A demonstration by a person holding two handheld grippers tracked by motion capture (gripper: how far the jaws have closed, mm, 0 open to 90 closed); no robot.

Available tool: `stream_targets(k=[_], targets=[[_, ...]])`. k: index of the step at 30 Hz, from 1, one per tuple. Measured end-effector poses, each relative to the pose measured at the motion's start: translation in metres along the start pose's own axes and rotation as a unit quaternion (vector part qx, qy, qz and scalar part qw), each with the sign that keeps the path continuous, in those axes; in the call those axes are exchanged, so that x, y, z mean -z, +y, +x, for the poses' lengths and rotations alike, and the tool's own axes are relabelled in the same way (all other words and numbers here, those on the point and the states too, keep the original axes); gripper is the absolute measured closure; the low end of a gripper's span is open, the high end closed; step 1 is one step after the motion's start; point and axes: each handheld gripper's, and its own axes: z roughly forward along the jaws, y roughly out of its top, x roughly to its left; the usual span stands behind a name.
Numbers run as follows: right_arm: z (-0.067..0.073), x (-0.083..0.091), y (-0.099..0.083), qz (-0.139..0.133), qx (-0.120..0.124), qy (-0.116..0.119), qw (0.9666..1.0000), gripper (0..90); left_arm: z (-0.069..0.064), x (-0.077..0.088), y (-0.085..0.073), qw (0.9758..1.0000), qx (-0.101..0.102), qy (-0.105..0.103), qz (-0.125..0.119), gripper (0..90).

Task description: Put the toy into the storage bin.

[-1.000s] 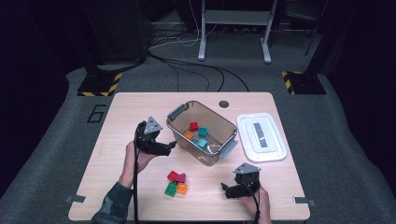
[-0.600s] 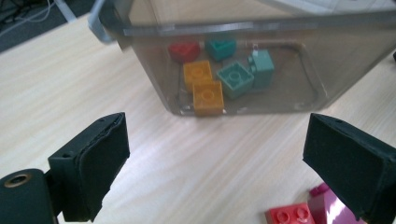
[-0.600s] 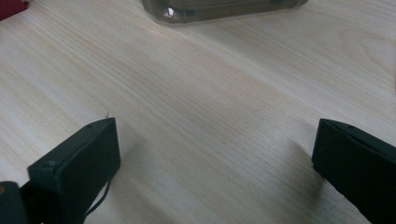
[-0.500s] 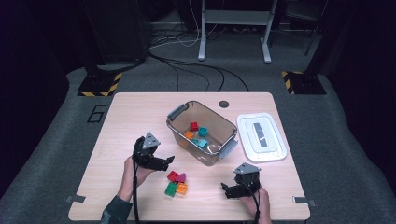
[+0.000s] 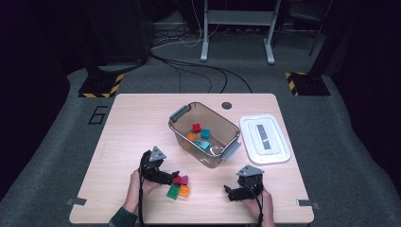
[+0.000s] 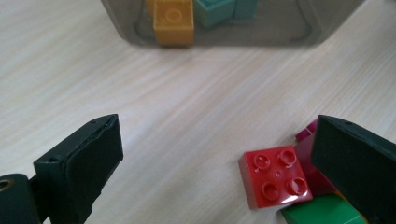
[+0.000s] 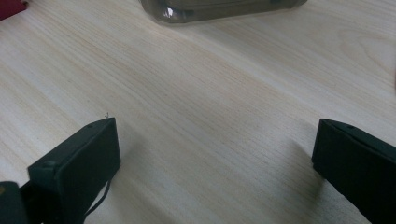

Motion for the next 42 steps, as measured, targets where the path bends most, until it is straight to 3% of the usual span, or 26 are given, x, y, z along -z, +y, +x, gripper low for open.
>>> stream_targets(k=[9, 11, 14, 21, 26, 30, 36, 39, 42], targets=[[0.0, 0.0, 0.0, 0.0, 0.0, 0.0, 1.0, 0.2, -0.002, -0.01, -0.01, 0.9998, -0.001, 0.0, 0.019, 2.1], [0.0, 0.0, 0.0, 0.0, 0.0, 0.0, 1.0, 0.2, -0.003, -0.012, -0.012, 0.9998, 0.007, 0.001, 0.017, 1.9], [0.0, 0.0, 0.0, 0.0, 0.0, 0.0, 1.0, 0.2, 0.0, -0.012, -0.013, 0.9999, 0.005, 0.002, 0.016, 1.9], [0.0, 0.0, 0.0, 0.0, 0.0, 0.0, 1.0, 0.2, 0.009, -0.01, -0.014, 0.9996, 0.021, 0.015, 0.014, 2.1], [0.0, 0.0, 0.0, 0.0, 0.0, 0.0, 1.0, 0.2, 0.007, -0.007, -0.015, 0.9998, 0.02, 0.001, -0.003, 1.8], [0.0, 0.0, 0.0, 0.001, -0.002, -0.001, 1.0, 0.2, 0.003, -0.01, -0.015, 0.9999, 0.01, -0.008, 0.003, 2.7], [0.0, 0.0, 0.0, 0.001, -0.002, -0.001, 1.0, 0.2, -0.001, -0.014, -0.018, 0.9997, -0.003, -0.021, 0.013, 34.6], [0.0, 0.0, 0.0, 0.0, -0.001, 0.0, 1.0, 0.2, -0.002, -0.015, -0.02, 0.9995, -0.007, -0.028, 0.012, 41.8], [0.0, 0.0, 0.0, 0.001, -0.002, -0.001, 1.0, 0.2, -0.002, -0.014, -0.021, 0.9996, -0.014, -0.024, 0.009, 55.1]])
